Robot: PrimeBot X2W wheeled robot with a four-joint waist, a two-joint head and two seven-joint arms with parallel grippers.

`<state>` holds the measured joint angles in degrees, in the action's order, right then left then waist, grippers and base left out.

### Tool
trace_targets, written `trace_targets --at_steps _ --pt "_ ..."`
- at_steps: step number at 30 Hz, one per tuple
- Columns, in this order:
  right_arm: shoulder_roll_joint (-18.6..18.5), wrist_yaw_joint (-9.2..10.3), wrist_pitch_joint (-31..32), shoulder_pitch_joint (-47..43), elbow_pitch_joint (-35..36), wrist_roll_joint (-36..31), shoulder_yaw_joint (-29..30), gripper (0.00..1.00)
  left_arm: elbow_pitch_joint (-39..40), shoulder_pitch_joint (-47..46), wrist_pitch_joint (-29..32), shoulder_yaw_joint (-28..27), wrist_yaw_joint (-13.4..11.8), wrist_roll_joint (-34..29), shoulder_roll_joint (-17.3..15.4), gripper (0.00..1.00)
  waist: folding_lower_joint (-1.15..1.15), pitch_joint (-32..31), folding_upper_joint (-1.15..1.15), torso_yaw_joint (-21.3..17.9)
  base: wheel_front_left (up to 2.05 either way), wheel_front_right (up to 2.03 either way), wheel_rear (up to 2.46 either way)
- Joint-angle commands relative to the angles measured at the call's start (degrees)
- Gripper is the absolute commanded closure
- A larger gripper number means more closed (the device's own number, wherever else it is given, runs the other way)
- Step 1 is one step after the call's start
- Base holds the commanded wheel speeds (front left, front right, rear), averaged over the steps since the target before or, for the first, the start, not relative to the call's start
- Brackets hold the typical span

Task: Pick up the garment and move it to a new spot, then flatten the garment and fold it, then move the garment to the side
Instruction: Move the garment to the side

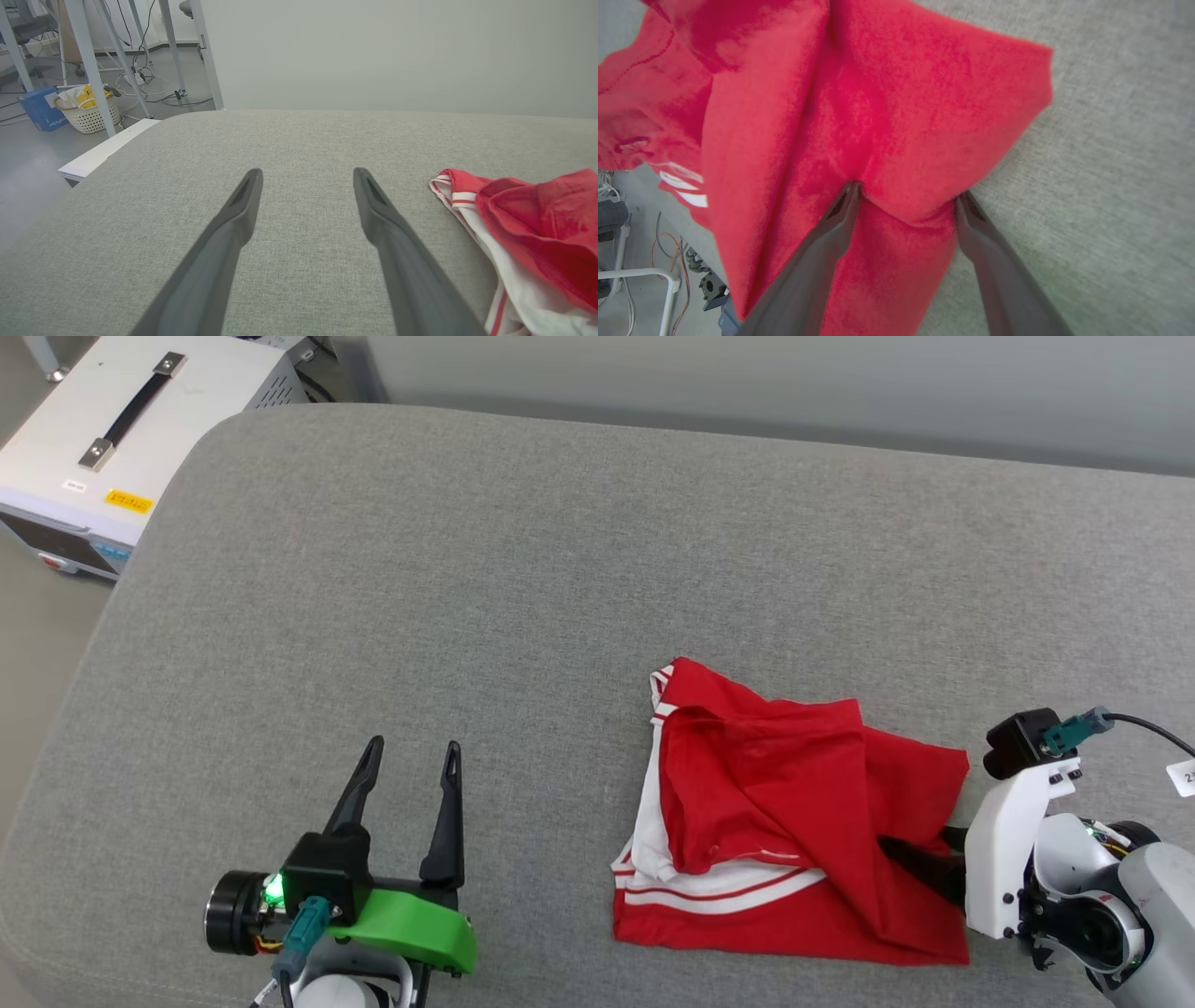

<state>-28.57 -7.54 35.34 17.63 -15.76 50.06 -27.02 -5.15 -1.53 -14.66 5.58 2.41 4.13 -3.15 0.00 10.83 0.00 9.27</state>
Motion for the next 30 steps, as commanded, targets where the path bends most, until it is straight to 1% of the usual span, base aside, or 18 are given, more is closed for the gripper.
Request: trace_targets --at_steps 1,5,6,7,10,13,16,21,24,30 --pt "1.02 0.05 0.19 0.01 -1.66 -0.01 -2.20 0.00 -0.24 -1.09 -0.34 0.33 -0.42 0.44 0.27 0.00 0.00 0.99 0.00 0.85 0.00 0.00 0.00" --pt "0.75 0.05 -0.93 -0.30 -3.58 0.28 -5.90 0.00 -0.65 -1.56 -0.34 0.95 -0.72 0.83 0.27 0.00 0.00 1.32 0.00 1.39 0.00 0.00 0.00" --pt "0.50 0.05 -1.63 -0.23 -3.76 0.48 -6.64 0.63 -0.73 -1.60 -0.34 0.99 -0.82 0.90 0.27 0.00 0.00 1.30 0.00 1.44 0.00 0.00 0.00" --pt "0.30 0.05 -2.39 -0.12 -3.78 0.66 -7.12 1.00 -0.79 -1.61 -0.34 0.98 -0.89 0.94 0.27 0.00 0.00 1.25 0.00 1.44 0.00 0.00 0.00" --pt "-0.78 0.05 -5.18 0.84 -3.19 1.03 -8.62 1.00 -1.01 -1.31 -0.34 0.70 -1.11 0.91 0.27 0.00 0.00 0.63 0.00 1.08 0.00 0.00 0.00" --pt "-2.04 0.05 -8.61 2.45 -2.52 0.03 -9.73 1.00 -1.20 -0.94 -0.34 0.36 -1.19 0.75 0.27 0.00 0.00 -0.28 0.00 0.38 0.00 0.00 0.00" --pt "-3.33 0.05 -12.56 4.80 -2.17 -2.67 -11.04 1.00 -1.27 -0.33 -0.34 -0.19 -1.28 0.63 0.27 0.00 0.00 -1.35 0.00 -1.25 0.00 0.00 0.00" --pt "-5.21 0.05 -17.74 8.34 -1.35 -6.07 -11.41 1.00 -1.22 0.72 -0.34 -0.82 -1.01 0.39 0.27 0.00 0.00 -2.55 0.00 -4.60 0.00 0.00 0.00" --pt "-6.95 0.05 -19.22 10.28 -0.11 -8.15 -11.23 1.00 -0.91 1.06 -0.34 -1.22 -1.02 0.36 0.27 0.00 0.00 -2.67 0.00 -7.23 0.00 0.00 0.00" --pt "-10.83 0.05 -19.50 13.31 2.77 -10.96 -10.13 1.00 -0.03 0.97 -0.34 -1.94 -1.05 0.05 0.27 0.00 0.00 -1.57 0.00 -12.52 0.00 0.00 0.00"
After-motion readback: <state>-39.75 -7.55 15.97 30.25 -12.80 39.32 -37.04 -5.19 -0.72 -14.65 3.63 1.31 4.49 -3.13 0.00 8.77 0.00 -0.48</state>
